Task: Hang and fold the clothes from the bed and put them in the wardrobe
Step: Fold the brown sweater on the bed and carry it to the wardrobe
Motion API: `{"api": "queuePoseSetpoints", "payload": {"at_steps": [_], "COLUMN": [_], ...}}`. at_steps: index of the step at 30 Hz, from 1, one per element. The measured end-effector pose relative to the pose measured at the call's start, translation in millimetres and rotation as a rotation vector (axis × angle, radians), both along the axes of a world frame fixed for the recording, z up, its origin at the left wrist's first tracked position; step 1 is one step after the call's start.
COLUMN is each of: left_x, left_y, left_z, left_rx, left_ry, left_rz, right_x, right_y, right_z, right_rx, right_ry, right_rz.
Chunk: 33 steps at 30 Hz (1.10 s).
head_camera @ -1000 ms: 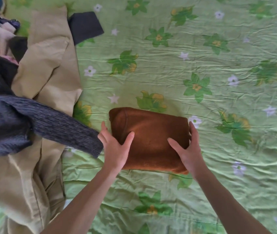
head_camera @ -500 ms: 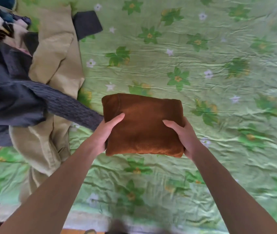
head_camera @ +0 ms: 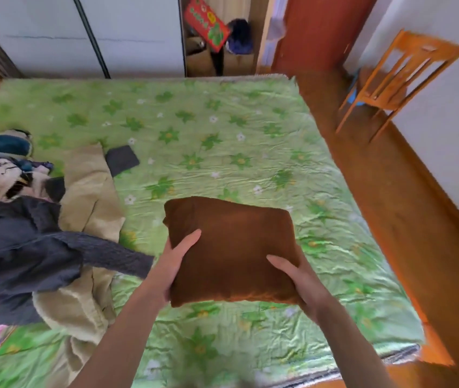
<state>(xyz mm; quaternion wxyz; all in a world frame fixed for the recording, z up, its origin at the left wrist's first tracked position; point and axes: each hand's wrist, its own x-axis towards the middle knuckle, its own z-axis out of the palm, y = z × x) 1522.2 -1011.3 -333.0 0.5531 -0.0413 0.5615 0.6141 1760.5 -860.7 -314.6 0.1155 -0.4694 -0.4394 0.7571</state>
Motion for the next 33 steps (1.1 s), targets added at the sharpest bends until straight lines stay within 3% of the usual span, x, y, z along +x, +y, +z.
{"api": "queuePoseSetpoints", "payload": {"at_steps": [7,18,33], "left_x": [67.6,240.7,525.0], "left_y": [22.3,131.0,245.4], "left_z": [36.3,93.0,148.3], "left_rx": [0.087,0.249,0.362], "left_ry": [0.075,0.235,0.309], "left_rz": [-0.315,-0.678,-0.909], "right_x": [101.0,279.5,552.8], "right_y": [-40.4,-47.6,10.6], "right_z": [44.5,98.6,121.8], "right_rx": [0.105,0.222,0.304], "right_ry": [0.088,0.133,0.163], "right_rz": [-0.365,-0.812,-1.023]}}
